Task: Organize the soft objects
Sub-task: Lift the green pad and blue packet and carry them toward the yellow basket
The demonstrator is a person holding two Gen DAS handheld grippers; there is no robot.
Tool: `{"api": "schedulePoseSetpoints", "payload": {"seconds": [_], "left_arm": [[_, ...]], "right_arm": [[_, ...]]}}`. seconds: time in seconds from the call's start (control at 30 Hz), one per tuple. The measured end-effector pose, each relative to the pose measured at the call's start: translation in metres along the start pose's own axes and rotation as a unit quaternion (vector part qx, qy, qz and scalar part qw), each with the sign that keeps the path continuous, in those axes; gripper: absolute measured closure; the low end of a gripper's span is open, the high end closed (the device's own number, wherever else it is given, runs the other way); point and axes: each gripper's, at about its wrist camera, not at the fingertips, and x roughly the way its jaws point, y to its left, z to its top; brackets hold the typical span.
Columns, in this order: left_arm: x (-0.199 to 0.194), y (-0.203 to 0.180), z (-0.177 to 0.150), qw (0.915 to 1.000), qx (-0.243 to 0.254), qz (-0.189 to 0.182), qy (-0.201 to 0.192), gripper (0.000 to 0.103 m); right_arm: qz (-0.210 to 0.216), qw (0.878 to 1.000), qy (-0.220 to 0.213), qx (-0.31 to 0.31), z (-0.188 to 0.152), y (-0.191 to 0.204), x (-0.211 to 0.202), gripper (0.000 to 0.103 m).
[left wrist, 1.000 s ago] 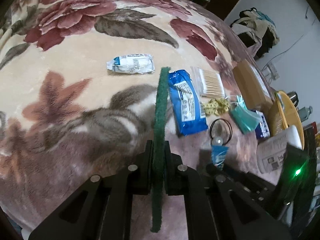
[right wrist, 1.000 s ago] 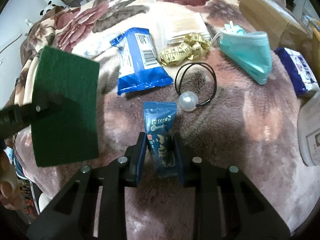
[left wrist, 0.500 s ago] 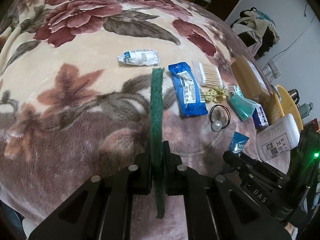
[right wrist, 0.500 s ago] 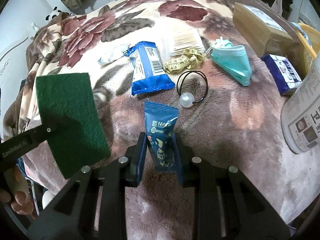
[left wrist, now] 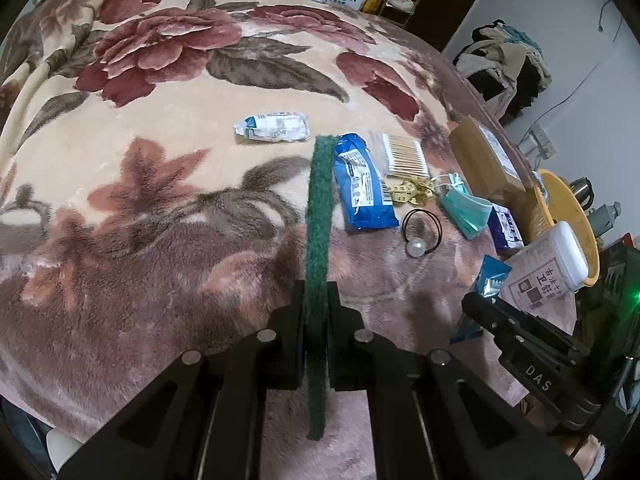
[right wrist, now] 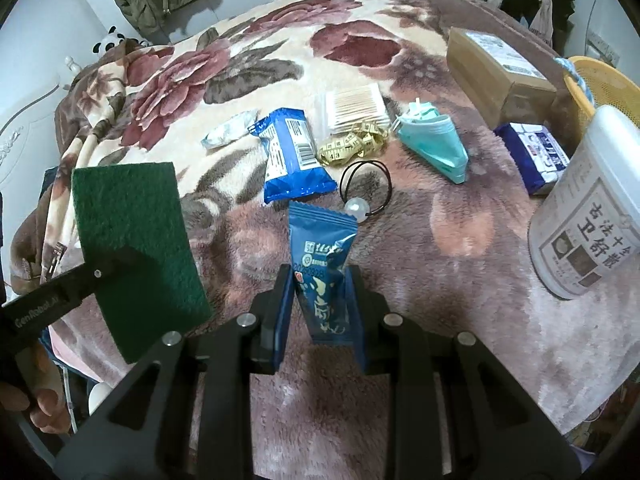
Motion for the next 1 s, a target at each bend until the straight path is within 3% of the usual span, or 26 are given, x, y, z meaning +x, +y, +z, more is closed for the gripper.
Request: {"api": "schedulePoseSetpoints", "payload": {"seconds": [0.57,1.0], "left_arm": [[-0.016,-0.027,-0.004,0.9996,0.026,-0.001,-0.011,0.097],[-0.019,-0.085,0.011,0.9976,0.064,-0.020,-0.016,0.097]], "right_arm": [[-0.007,1.000,-0.025,0.003,0.000,-0.009,-0.031,0.077],[-0.024,0.998,-0.049,0.026,0.014,-0.045,-0.060,0.077]]}}
